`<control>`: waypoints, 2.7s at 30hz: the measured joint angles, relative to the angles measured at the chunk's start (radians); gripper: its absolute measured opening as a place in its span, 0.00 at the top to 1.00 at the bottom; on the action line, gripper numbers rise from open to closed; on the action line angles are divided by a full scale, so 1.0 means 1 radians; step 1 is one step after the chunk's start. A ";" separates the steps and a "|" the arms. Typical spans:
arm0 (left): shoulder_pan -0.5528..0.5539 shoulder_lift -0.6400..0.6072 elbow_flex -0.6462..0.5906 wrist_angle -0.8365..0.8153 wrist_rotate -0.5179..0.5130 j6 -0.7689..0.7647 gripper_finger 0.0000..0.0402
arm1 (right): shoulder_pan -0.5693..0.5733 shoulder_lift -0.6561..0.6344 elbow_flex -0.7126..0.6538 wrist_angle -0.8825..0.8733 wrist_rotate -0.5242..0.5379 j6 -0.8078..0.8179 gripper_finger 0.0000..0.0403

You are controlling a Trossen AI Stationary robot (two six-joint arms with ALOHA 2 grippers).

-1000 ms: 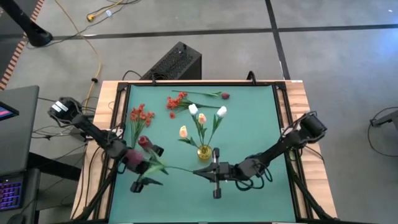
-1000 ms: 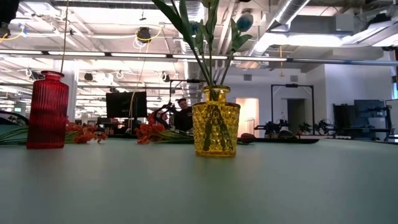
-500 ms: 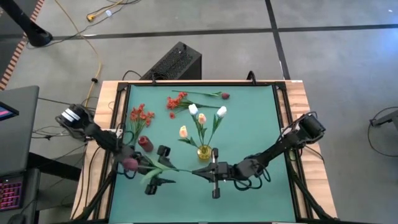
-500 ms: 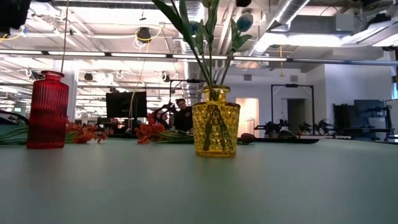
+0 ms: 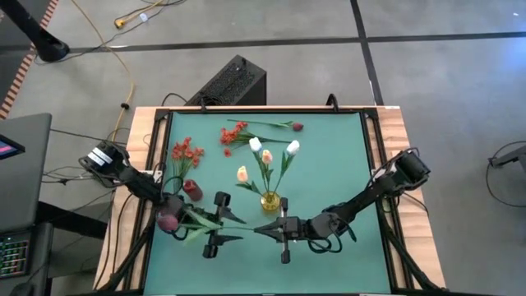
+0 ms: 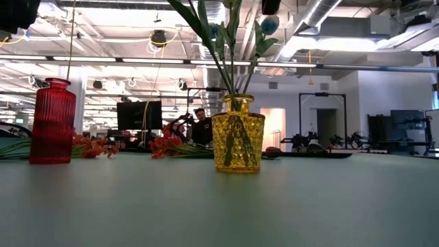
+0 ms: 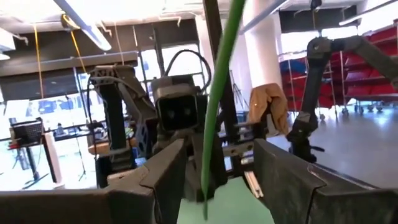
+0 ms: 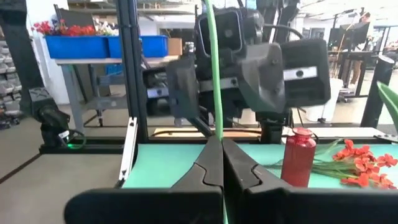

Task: Sort flowers into vase by color
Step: Put the bottom red flower into the red vase

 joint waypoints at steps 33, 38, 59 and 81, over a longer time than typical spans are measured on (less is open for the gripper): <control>0.000 -0.001 -0.001 0.034 0.050 0.054 0.99 | -0.012 0.000 0.000 -0.004 -0.027 -0.006 0.86; 0.000 -0.001 -0.001 0.034 0.014 0.045 1.00 | -0.025 0.000 0.000 -0.005 -0.027 -0.011 0.73; -0.033 -0.450 -0.002 -0.673 -0.137 -0.230 1.00 | 0.002 -0.140 -0.001 -0.382 -0.023 0.012 0.32; -0.056 -0.956 0.008 -1.703 -0.289 -0.710 1.00 | 0.006 -0.180 -0.001 -0.570 -0.023 0.155 0.31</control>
